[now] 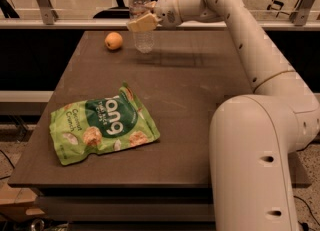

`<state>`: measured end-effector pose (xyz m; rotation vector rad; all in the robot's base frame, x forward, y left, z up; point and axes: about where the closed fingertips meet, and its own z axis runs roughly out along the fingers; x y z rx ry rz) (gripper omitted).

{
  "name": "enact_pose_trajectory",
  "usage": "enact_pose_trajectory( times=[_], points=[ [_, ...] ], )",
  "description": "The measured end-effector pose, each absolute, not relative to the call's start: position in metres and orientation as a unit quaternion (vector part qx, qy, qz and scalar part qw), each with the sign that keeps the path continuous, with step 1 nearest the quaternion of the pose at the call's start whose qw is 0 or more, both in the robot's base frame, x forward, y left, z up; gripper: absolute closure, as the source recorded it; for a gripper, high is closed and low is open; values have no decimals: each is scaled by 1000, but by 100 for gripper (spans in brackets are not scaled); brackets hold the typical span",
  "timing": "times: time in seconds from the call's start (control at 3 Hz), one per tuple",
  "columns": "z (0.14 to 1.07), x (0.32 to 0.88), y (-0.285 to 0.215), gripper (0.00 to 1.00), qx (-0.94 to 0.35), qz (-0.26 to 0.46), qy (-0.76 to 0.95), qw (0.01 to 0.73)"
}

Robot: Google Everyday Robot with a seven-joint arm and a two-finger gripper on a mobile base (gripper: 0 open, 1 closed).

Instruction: Move water bottle near orange

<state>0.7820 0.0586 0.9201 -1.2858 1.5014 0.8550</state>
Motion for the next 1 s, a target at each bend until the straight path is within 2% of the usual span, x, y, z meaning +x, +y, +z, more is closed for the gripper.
enact_pose_trajectory(
  times=[1.0],
  points=[
    [900, 789, 59, 100, -506, 365, 636, 454]
  ],
)
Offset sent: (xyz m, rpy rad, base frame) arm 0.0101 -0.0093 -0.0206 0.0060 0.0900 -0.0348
